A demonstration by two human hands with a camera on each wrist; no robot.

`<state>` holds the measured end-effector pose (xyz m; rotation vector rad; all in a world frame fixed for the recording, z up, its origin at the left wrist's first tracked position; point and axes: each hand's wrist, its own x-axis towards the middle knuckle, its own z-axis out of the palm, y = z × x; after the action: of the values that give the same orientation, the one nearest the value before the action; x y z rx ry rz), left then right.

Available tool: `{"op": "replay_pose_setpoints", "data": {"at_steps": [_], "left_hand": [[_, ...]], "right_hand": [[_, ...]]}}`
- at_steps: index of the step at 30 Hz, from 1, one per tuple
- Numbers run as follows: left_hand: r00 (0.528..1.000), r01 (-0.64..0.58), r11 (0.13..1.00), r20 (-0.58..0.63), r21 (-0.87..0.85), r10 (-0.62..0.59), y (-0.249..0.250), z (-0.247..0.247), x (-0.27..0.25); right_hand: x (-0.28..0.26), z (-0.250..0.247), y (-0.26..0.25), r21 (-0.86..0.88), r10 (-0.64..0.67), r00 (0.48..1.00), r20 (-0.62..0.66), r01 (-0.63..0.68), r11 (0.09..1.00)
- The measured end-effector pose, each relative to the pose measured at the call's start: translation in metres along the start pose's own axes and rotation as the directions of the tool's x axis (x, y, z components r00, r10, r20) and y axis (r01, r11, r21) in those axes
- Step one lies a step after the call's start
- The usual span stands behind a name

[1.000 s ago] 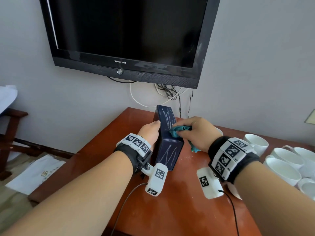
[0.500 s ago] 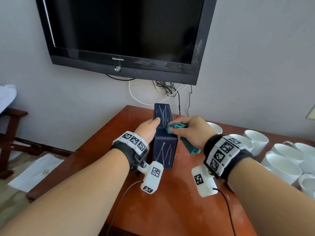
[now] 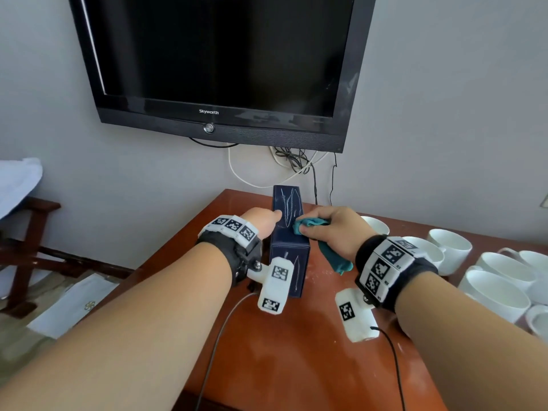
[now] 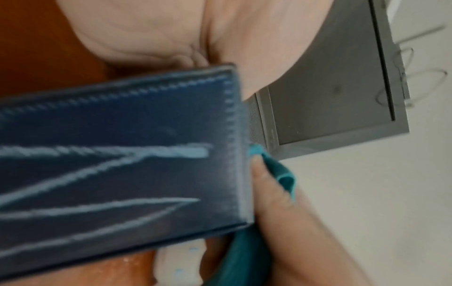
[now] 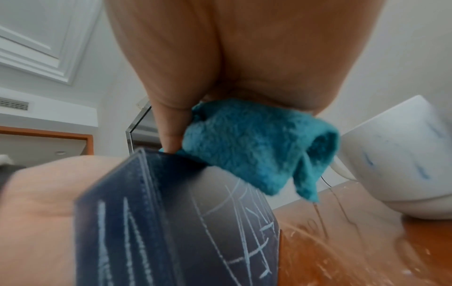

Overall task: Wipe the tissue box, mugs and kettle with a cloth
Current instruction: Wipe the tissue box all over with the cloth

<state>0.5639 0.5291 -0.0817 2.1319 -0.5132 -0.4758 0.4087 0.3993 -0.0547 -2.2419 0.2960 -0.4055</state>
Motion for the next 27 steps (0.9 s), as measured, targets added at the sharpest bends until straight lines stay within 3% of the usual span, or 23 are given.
{"op": "replay_pose_setpoints", "data": {"at_steps": [7,12,18,27], "left_hand": [[0.998,-0.044,0.999,-0.032,0.03,0.045,0.022,0.004,-0.055],[0.987,-0.157,0.985,-0.051,-0.065,0.154,0.014,0.004,-0.07],[0.952,-0.304,0.933,-0.098,-0.195,0.289,-0.004,0.007,-0.084],[0.928,-0.373,0.887,-0.132,-0.271,0.349,-0.018,0.012,-0.096]], "right_hand": [[-0.028,-0.003,0.004,0.065,-0.062,0.998,0.021,0.06,0.996],[-0.037,0.0,0.003,0.06,-0.095,0.995,0.029,0.093,0.994],[-0.032,0.0,-0.005,0.05,-0.103,0.992,-0.075,0.107,0.993],[-0.005,-0.016,-0.027,-0.021,-0.1,0.971,-0.217,0.098,0.995]]}}
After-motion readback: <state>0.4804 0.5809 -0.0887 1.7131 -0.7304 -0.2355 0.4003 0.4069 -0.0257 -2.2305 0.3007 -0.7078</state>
